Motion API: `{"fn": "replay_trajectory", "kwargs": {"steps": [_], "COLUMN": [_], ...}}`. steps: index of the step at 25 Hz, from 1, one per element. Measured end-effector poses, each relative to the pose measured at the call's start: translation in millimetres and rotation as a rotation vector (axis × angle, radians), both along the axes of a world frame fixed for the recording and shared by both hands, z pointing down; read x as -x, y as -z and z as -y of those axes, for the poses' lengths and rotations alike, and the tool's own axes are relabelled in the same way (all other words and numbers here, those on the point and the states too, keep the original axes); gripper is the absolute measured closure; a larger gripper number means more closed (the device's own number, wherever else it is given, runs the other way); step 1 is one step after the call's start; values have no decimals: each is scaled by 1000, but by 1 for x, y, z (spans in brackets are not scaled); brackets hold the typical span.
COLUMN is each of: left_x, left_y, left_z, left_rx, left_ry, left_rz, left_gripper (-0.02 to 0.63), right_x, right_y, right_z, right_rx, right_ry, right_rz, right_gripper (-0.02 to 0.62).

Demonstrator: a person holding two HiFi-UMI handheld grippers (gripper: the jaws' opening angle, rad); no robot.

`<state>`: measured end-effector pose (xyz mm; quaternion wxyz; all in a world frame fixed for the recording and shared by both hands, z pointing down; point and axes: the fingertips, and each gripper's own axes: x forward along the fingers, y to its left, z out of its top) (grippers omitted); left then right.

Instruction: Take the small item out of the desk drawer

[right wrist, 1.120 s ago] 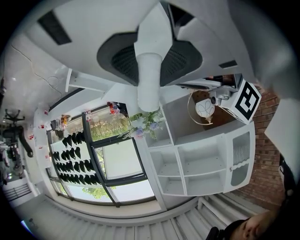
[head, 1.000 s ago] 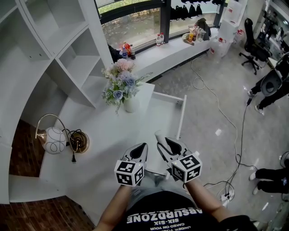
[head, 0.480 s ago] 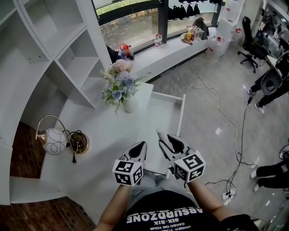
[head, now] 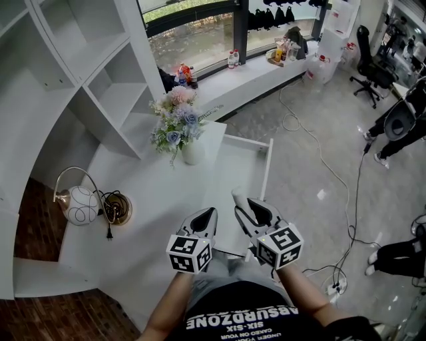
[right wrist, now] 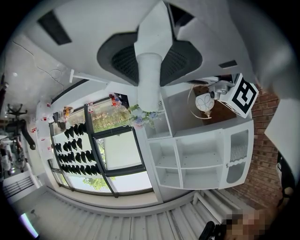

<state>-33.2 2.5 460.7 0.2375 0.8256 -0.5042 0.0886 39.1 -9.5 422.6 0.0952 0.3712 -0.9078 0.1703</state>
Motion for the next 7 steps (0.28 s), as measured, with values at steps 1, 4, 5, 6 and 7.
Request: {"fn": "replay_trajectory", "kwargs": {"steps": [1,4,5,6,7], "left_x": [0,0,0,-1,-1], "left_y": [-1,-1,-1,0,1], "left_z": [-1,-6,-8,-10,-12], "left_rx": [1,6,6,6,5], "left_ry": [2,7,7,8,8], "left_rz": [0,2,2,1,1], "left_gripper": [600,600,600,600,600], "right_x": [0,1,1,1,1], "right_y": [0,1,1,2,3], "right_z": [-1,-6,-8,-10,-11], "right_rx": [2,4,5,5,6], "right_ry": [1,2,3,3,4], "right_rz": [-1,4,6,8,9], "right_gripper": [460,460,460,460,460]}}
